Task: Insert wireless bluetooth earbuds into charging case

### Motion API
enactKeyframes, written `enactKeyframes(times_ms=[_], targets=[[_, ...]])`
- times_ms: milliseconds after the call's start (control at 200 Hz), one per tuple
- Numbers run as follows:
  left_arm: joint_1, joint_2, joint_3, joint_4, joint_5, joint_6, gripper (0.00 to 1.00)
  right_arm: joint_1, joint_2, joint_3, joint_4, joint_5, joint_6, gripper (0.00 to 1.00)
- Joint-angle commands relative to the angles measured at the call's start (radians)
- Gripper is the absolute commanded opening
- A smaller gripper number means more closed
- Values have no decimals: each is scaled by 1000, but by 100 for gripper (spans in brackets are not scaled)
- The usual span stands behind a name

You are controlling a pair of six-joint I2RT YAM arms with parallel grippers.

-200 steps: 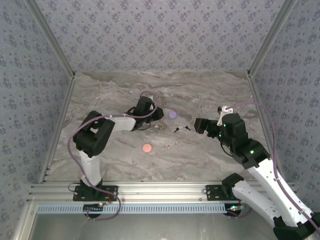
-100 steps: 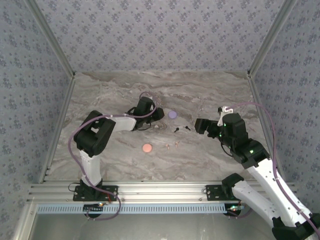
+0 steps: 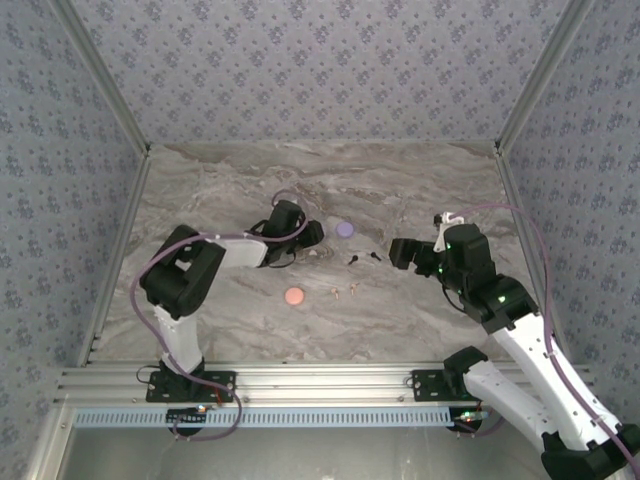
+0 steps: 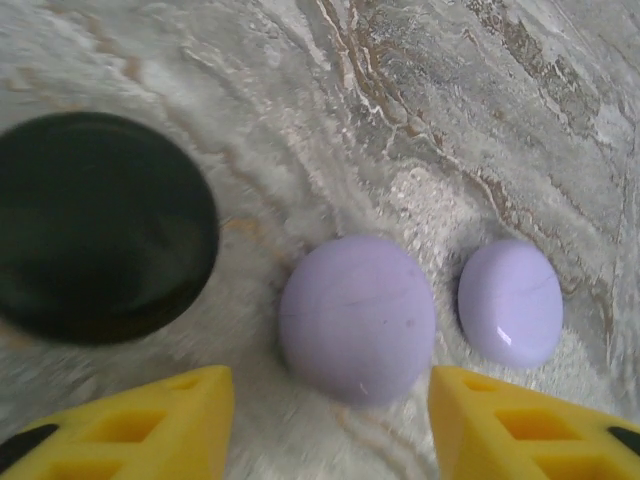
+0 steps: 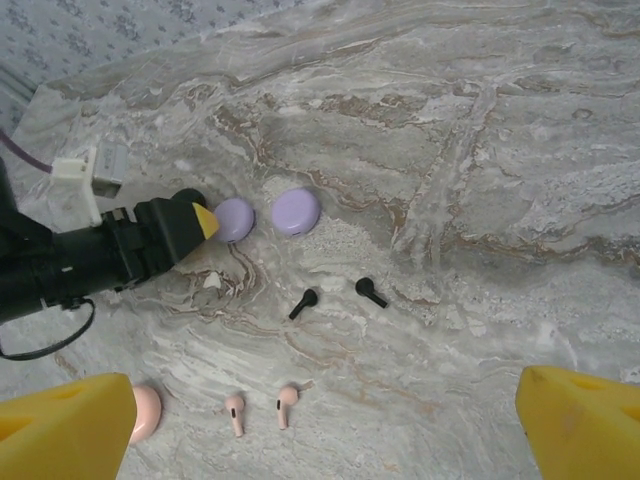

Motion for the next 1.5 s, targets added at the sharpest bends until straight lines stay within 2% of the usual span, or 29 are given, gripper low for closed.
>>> enactKeyframes(times_ms=[0, 185, 360, 435, 595, 690, 864, 1059, 1424, 1499], targets=[[-2, -168, -26, -32, -71, 61, 60, -6, 19, 30, 23, -81, -91, 100], [69, -369, -82, -98, -51, 91, 71, 16, 52, -3, 94, -174, -270, 100], [160, -554, -182, -154, -19, 97, 78, 151, 71, -63, 176, -261, -552, 100], [210, -637, -241, -175, -5, 84, 81, 227, 119, -51, 171, -230, -648, 100], [340, -802, -354, -236, 40, 70, 90, 395, 320, 13, 142, -130, -780, 100], [421, -878, -402, -276, 86, 62, 93, 451, 445, 36, 174, -103, -866, 100], [514, -1003, -473, -318, 111, 48, 99, 519, 689, 122, 229, -94, -961, 100], [586, -1051, -496, -351, 140, 50, 99, 554, 911, 197, 321, -155, -1017, 100], [600, -1055, -517, -332, 149, 45, 99, 556, 1135, 339, 294, -137, -997, 100], [600, -1054, -516, -325, 159, 42, 99, 557, 1168, 387, 271, -121, -994, 97]])
